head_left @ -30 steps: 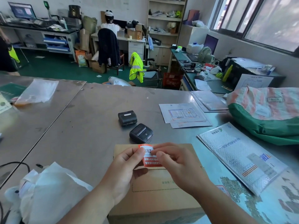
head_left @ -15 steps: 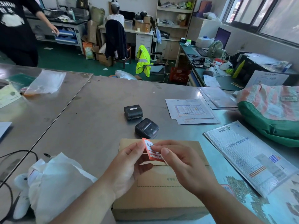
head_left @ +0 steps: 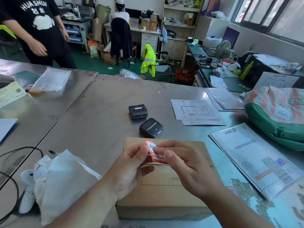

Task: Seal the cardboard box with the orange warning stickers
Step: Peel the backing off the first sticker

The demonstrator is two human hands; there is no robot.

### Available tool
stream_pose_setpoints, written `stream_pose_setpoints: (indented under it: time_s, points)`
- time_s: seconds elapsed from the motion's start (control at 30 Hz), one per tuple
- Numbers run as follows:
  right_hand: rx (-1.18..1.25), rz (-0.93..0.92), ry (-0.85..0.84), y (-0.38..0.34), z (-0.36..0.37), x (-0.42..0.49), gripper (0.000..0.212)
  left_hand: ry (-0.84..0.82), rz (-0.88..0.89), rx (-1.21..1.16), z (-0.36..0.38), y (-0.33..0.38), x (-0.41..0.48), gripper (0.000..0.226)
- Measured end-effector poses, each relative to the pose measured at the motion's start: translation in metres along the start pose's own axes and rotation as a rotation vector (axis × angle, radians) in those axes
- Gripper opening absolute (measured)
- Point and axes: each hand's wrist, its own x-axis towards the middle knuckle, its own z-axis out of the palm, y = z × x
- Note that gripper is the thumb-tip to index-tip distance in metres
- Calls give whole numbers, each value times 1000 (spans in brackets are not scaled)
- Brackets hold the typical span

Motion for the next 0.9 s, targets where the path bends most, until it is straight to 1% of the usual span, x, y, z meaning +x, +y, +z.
stream_pose_setpoints:
  time_s: [0.17,0.5,0.77,0.9]
  points:
    - [-9,-25,6,-4,2,-4,38,-26,14,-4,-1,-2,-5,61]
    - [-46,-51,-15,-5,7,-10,38,-43,12,15,-2,-7,-13,60]
    - [-92,-106,-70,-9,9,-12,39,-25,33,10,-4,-8,-17,66]
    - [-81,-124,-43,-9,7,-15,42,-26,27,6,-3,-8,-19,60]
